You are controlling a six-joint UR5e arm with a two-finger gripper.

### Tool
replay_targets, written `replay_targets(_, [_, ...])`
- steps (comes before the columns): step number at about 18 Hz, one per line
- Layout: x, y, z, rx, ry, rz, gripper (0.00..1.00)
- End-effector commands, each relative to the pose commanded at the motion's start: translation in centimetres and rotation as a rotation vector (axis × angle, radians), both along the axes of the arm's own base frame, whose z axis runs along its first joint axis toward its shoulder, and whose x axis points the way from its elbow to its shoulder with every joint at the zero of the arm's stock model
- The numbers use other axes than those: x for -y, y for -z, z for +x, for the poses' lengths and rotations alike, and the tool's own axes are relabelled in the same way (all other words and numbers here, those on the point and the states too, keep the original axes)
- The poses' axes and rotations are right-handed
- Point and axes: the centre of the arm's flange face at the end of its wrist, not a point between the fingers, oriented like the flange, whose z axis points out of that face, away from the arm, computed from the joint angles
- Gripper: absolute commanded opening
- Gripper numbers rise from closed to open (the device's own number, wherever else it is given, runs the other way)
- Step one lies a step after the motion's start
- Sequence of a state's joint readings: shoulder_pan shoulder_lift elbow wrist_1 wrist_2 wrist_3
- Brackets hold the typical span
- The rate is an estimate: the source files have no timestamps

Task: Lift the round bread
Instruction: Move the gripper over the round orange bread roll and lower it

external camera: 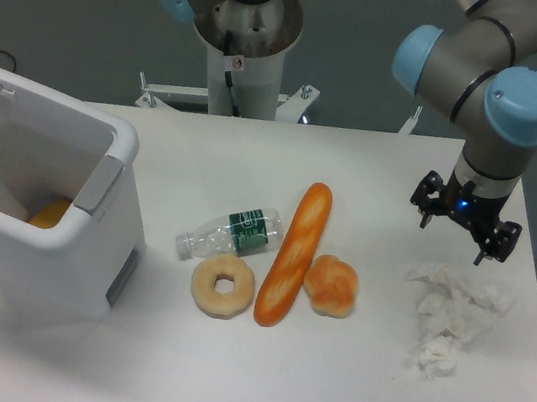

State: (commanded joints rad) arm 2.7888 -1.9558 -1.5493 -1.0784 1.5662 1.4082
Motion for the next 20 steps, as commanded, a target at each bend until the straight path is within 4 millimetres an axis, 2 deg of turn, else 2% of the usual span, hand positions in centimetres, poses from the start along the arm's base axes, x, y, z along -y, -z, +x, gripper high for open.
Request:
replay_targets(7, [-1.0,0.7,0.5,0.03,-0.001,0.043,1.0])
replay_targets(13, [-0.7,3.9,0.8,0.099,-0.008,0.081,1.0])
replay_targets(16, [-1.7,5.3,1.1,0.125,0.002,0.09,1.0])
replay_targets(18, [-3.5,7.3,2.0,0.177,0.012,0.122,1.0])
replay_targets(20, [-4.1,8.5,2.8,0.209,-0.023,0.124,1.0])
